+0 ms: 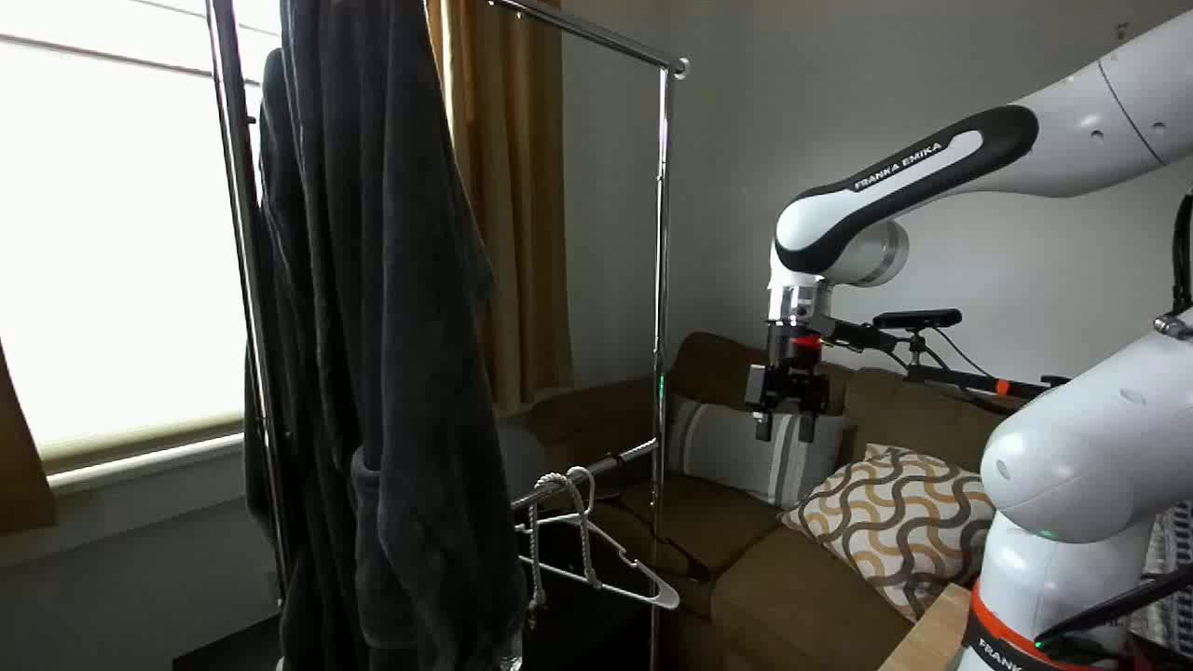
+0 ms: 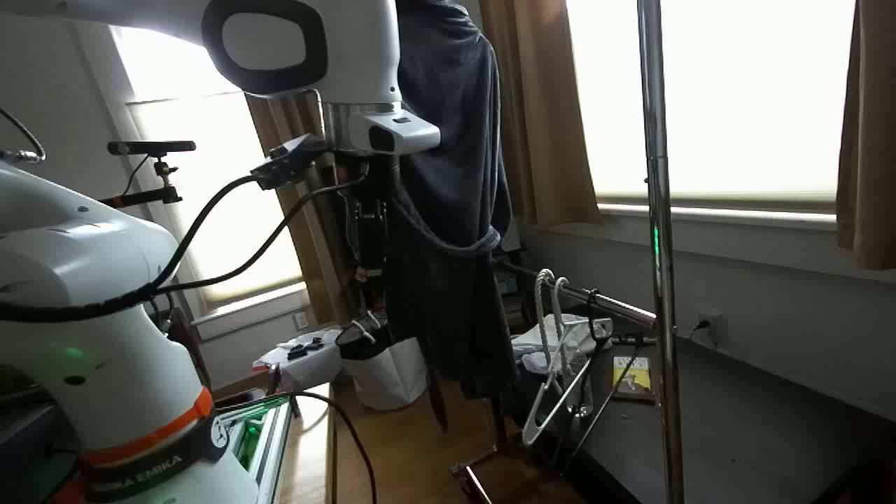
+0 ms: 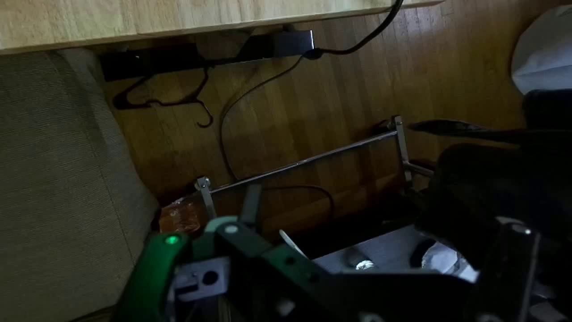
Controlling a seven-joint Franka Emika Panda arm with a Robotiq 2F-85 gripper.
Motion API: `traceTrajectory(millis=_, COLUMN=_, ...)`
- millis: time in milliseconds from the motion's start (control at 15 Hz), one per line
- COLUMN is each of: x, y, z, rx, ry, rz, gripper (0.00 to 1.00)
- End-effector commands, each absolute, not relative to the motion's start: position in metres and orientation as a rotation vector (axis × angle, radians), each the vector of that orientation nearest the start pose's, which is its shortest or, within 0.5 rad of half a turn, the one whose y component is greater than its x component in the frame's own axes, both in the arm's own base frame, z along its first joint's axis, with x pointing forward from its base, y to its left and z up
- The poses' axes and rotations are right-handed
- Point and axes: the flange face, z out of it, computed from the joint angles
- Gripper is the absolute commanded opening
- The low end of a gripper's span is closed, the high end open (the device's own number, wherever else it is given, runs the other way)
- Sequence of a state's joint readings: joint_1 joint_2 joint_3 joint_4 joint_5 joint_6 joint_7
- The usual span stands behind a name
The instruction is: Move the black hanger to the top rail.
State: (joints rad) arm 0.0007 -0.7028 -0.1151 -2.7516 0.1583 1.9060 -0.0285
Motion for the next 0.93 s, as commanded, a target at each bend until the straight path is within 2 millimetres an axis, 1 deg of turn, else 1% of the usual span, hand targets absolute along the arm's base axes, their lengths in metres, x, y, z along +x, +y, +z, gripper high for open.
traceTrajectory(millis=0, x=0.309, y=-0.021, z=0.405, rx=-2.902, ry=0.17, rz=0.203, gripper=1.0)
traceTrajectory(millis=267, x=0.309, y=-0.021, z=0.403, rx=-2.902, ry=0.17, rz=0.213, gripper=1.0)
traceTrajectory(millis=333, x=0.315, y=-0.022, z=0.4, rx=-2.907, ry=0.165, rz=0.2, gripper=1.0)
traceTrajectory(millis=400, x=0.326, y=-0.023, z=0.394, rx=-2.91, ry=0.141, rz=0.198, gripper=1.0)
traceTrajectory(millis=467, x=0.336, y=-0.022, z=0.388, rx=-2.945, ry=0.177, rz=0.159, gripper=1.0)
traceTrajectory(millis=533, x=0.348, y=-0.017, z=0.383, rx=-2.99, ry=0.194, rz=0.078, gripper=1.0)
traceTrajectory(millis=667, x=0.37, y=-0.004, z=0.37, rx=-3.043, ry=0.146, rz=-0.051, gripper=1.0)
traceTrajectory(millis=733, x=0.382, y=0.005, z=0.358, rx=-3.064, ry=0.075, rz=-0.11, gripper=1.0)
traceTrajectory(millis=867, x=0.402, y=0.017, z=0.337, rx=-3.1, ry=0.019, rz=-0.193, gripper=1.0)
